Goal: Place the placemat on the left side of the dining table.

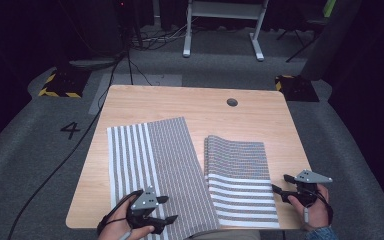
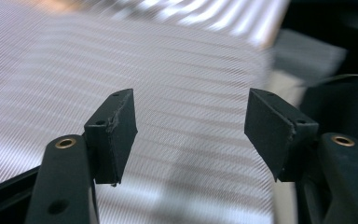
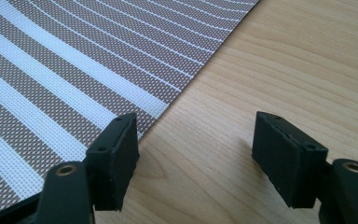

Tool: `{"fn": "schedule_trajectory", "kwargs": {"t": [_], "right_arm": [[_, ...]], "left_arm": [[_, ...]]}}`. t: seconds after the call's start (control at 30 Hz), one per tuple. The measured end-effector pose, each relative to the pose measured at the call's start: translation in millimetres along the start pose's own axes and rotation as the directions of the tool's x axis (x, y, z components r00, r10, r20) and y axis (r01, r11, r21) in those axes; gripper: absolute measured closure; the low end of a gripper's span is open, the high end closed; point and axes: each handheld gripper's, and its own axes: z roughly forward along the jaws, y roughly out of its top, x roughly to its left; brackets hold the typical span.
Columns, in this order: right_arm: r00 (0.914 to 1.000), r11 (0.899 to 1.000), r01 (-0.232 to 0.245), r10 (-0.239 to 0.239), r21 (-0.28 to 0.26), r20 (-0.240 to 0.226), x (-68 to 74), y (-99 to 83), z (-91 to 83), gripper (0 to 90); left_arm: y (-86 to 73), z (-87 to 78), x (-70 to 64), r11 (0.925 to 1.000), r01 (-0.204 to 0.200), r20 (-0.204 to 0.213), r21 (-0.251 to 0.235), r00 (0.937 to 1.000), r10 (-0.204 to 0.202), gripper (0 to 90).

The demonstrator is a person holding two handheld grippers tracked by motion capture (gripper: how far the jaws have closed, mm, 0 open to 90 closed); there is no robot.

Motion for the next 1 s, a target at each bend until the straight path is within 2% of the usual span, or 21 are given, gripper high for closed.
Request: {"fn": "schedule_trajectory", "kwargs": {"t": [0.07,0.1,0.13,0.2,0.27,0.33,0.43,0.5,0.57,0.6,0.63,0.67,0.73,0.77,0.87,0.9,1.0], "right_arm": [[1.0000,1.000,0.000,0.000,0.000,0.000,0.0,0.0,0.0,31.6],[1.0000,1.000,0.001,-0.001,0.000,0.000,0.0,0.0,0.0,31.6],[1.0000,1.000,0.000,0.000,0.000,0.000,0.0,0.0,0.0,31.6],[1.0000,1.000,0.000,0.000,0.000,0.000,0.0,0.0,0.0,31.6],[1.0000,1.000,0.000,0.000,0.000,0.000,0.0,0.0,0.0,31.6],[1.0000,1.000,0.000,0.000,0.000,0.000,0.0,0.0,0.0,31.6],[1.0000,1.000,0.000,0.000,0.000,0.000,0.0,0.0,0.0,31.6],[1.0000,1.000,0.000,0.000,0.000,0.000,0.0,0.0,0.0,31.6],[1.0000,1.000,0.000,0.000,0.000,0.000,0.0,0.0,0.0,31.6],[1.0000,1.000,0.000,0.000,0.000,0.000,0.0,0.0,0.0,31.6],[1.0000,1.000,0.000,0.000,0.000,0.000,0.0,0.0,0.0,31.6],[1.0000,1.000,0.000,0.000,0.000,0.000,0.0,0.0,0.0,31.6],[1.0000,1.000,0.000,0.000,0.000,0.000,0.0,0.0,0.0,31.6],[1.0000,1.000,0.000,0.000,0.000,0.000,0.0,0.0,0.0,31.4],[1.0000,1.000,0.007,-0.007,0.003,0.001,-0.1,0.2,0.2,30.9],[1.0000,1.000,0.009,-0.009,0.002,0.002,-0.2,0.2,0.5,30.7],[1.0000,1.000,0.010,-0.010,0.001,0.002,-0.1,0.1,0.7,30.7]], "left_arm": [[-8.4,-3.8,-0.6,0.9994,0.020,-0.082,0.027,0.9965,-0.018,35.5],[-12.8,-5.6,-0.5,0.9990,0.031,-0.098,0.034,0.9949,-0.027,35.7],[-18.4,-8.1,-0.5,0.9977,0.061,-0.104,0.028,0.9929,-0.058,35.8],[-26.9,-11.0,0.6,0.9951,0.098,-0.105,0.013,0.9898,-0.096,35.0],[-34.5,-13.4,2.1,0.9934,0.113,-0.141,0.021,0.9839,-0.109,34.6],[-42.4,-15.3,4.4,0.9905,0.134,-0.159,0.030,0.9789,-0.128,34.1],[-51.3,-20.3,6.7,0.9843,0.173,-0.209,0.036,0.9645,-0.162,33.4],[-54.8,-21.9,7.5,0.9801,0.195,-0.245,0.034,0.9525,-0.181,32.4],[-58.3,-23.1,9.2,0.9715,0.230,-0.313,0.059,0.9282,-0.201,32.4],[-59.7,-23.0,9.9,0.9678,0.241,-0.328,0.071,0.9219,-0.206,32.5],[-60.7,-22.4,10.1,0.9671,0.249,-0.335,0.051,0.9167,-0.218,32.4],[-60.7,-22.5,10.2,0.9638,0.263,-0.326,0.045,0.9159,-0.235,31.7],[-60.1,-21.8,9.3,0.9612,0.273,-0.336,0.041,0.9097,-0.244,31.4],[-59.5,-20.6,8.0,0.9596,0.279,-0.353,0.037,0.9021,-0.248,31.5],[-57.2,-18.9,5.9,0.9544,0.296,-0.385,0.039,0.8858,-0.259,34.1],[-56.7,-17.9,4.8,0.9584,0.281,-0.405,0.052,0.8830,-0.237,36.3],[-56.7,-17.6,4.6,0.9579,0.283,-0.407,0.049,0.8814,-0.239,38.8]]}}
